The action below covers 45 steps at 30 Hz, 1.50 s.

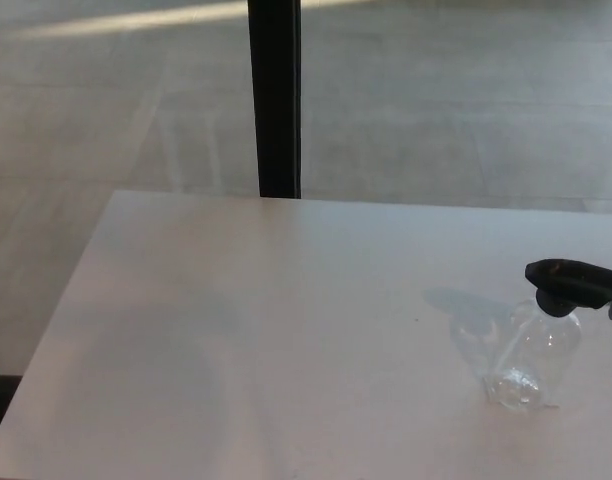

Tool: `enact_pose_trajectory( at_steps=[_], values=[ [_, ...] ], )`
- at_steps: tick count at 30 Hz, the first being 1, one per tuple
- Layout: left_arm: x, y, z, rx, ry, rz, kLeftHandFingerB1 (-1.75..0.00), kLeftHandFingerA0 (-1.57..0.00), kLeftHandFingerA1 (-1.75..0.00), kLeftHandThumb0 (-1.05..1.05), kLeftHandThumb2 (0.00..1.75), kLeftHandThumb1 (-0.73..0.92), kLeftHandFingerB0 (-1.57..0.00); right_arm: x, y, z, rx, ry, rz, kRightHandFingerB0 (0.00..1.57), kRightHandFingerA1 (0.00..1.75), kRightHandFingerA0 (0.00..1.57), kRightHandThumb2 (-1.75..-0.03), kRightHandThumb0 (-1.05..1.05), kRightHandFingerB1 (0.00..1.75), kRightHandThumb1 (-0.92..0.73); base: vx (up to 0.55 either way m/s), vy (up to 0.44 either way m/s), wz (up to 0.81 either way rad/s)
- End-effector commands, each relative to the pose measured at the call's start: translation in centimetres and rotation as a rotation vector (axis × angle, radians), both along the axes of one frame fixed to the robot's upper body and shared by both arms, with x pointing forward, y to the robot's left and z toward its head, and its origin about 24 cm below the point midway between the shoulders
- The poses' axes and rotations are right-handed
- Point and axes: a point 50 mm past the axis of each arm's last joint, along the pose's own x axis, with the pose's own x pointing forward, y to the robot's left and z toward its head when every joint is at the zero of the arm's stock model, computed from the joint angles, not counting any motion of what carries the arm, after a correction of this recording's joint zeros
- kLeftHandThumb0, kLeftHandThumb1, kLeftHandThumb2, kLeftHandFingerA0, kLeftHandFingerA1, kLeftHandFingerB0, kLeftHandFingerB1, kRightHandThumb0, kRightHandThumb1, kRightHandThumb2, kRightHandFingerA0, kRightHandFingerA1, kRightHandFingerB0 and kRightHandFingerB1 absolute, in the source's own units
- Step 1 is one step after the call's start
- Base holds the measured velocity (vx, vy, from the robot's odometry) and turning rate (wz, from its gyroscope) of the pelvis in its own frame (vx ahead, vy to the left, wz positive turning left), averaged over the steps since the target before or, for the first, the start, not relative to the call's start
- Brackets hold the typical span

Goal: The robot uses its right hand to grab and lift the lid of the spray bottle kept in the middle of the desk and places the lid on the right side of the bottle

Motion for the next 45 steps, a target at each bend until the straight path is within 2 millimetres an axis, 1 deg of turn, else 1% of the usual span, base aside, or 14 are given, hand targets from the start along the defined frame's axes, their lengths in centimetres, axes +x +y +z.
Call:
enact_pose_trajectory(
  at_steps=[1, 2, 3, 9, 13, 15, 16, 17, 18, 19, 20, 24, 25, 45],
  values=[
    [0.1, 0.5, 0.6, -0.017, -0.024, -0.016, -0.40, -0.59, -0.52, -0.61, 0.61, 0.66, -0.47, 4.6, 3.7, 11.6, -0.109, -0.239, 0.184, 0.13, 0.39, 0.00, -0.92, -0.81, 0.38, -0.53, 0.00, 0.000, 0.00],
    [0.1, 0.5, 0.6, -0.017, -0.018, -0.006, -0.40, -0.61, -0.51, -0.62, 0.61, 0.65, -0.48, 5.2, 4.5, 12.3, -0.134, -0.259, 0.224, 0.12, 0.41, 0.07, -0.64, -0.83, 0.29, -0.62, 0.00, 0.000, 0.00],
    [0.1, 0.4, 0.7, -0.014, -0.023, -0.021, -0.39, -0.60, -0.52, -0.63, 0.60, 0.65, -0.45, 6.0, 5.9, 13.4, -0.204, -0.258, 0.296, 0.06, 0.39, 0.03, -0.93, -0.79, 0.26, -0.52, 0.00, 0.000, 0.00],
    [-0.1, 0.5, 0.5, -0.010, -0.007, -0.023, -0.40, -0.60, -0.50, -0.63, 0.61, 0.65, -0.46, 8.4, 10.7, 15.6, -0.384, -0.239, 0.488, 0.09, 0.41, 0.03, -0.91, -0.79, 0.30, -0.50, 0.00, 0.000, 0.00],
    [-0.2, 0.4, 0.5, -0.001, 0.002, -0.052, -0.39, -0.58, -0.49, -0.64, 0.61, 0.67, -0.43, 9.9, 13.2, 15.5, -0.514, -0.152, 0.564, 0.08, 0.26, 0.04, -0.93, -0.86, 0.23, -0.55, 0.00, 0.000, 0.00],
    [0.0, 0.2, 0.7, 0.001, -0.004, -0.060, -0.39, -0.58, -0.51, -0.64, 0.61, 0.67, -0.44, 10.3, 14.6, 15.5, -0.555, -0.136, 0.625, 0.09, 0.44, 0.01, -0.94, -0.82, 0.33, -0.52, 0.00, 0.000, 0.00],
    [-0.1, 0.3, 0.6, -0.001, -0.003, -0.051, -0.39, -0.60, -0.52, -0.64, 0.60, 0.66, -0.45, 10.6, 15.9, 15.4, -0.612, -0.067, 0.665, 0.09, 0.47, 0.03, -0.61, -0.86, 0.29, -0.69, 0.00, 0.000, 0.00],
    [-0.1, 0.3, 0.5, -0.002, -0.004, -0.050, -0.39, -0.60, -0.52, -0.64, 0.60, 0.66, -0.45, 10.6, 16.1, 15.5, -0.619, -0.056, 0.668, 0.09, 0.47, 0.03, -0.61, -0.86, 0.29, -0.69, 0.00, 0.000, 0.00],
    [-0.1, 0.2, 0.6, 0.000, -0.005, -0.053, -0.40, -0.60, -0.52, -0.65, 0.61, 0.67, -0.46, 10.7, 16.5, 15.4, -0.616, -0.043, 0.682, 0.11, 0.48, 0.04, -0.69, -0.91, 0.29, -0.59, 0.00, 0.000, 0.00],
    [0.0, 0.2, 0.4, -0.006, -0.002, -0.037, -0.40, -0.62, -0.52, -0.63, 0.61, 0.65, -0.49, 10.9, 17.5, 15.0, -0.642, 0.008, 0.725, 0.09, 0.44, 0.04, -0.94, -0.82, 0.32, -0.51, 0.00, 0.000, 0.00],
    [-0.1, 0.3, 0.4, -0.014, -0.006, -0.033, -0.39, -0.62, -0.52, -0.63, 0.60, 0.66, -0.47, 11.0, 18.0, 14.7, -0.653, 0.020, 0.746, 0.09, 0.43, 0.04, -0.93, -0.83, 0.34, -0.52, 0.00, 0.000, 0.00],
    [0.0, 0.2, 0.6, 0.007, 0.007, -0.053, -0.39, -0.62, -0.52, -0.65, 0.61, 0.67, -0.48, 11.3, 18.5, 13.7, -0.651, 0.092, 0.788, 0.09, 0.45, 0.04, -0.91, -0.82, 0.39, -0.51, 0.00, 0.000, 0.00],
    [0.0, 0.2, 0.6, 0.005, 0.005, -0.054, -0.40, -0.61, -0.52, -0.64, 0.61, 0.67, -0.48, 11.4, 18.6, 13.3, -0.653, 0.105, 0.803, 0.00, 0.54, 0.05, -0.96, -0.39, 0.49, -0.32, 0.00, 0.000, 0.00],
    [-0.6, -0.1, 0.5, 0.014, 0.029, -0.080, -0.39, -0.64, -0.52, -0.65, 0.61, 0.67, -0.50, 13.5, 18.4, 12.0, -0.838, 0.325, 0.758, 0.00, 0.53, 0.03, -0.96, -0.39, 0.48, -0.33, 0.00, 0.000, 0.00]
  ],
)
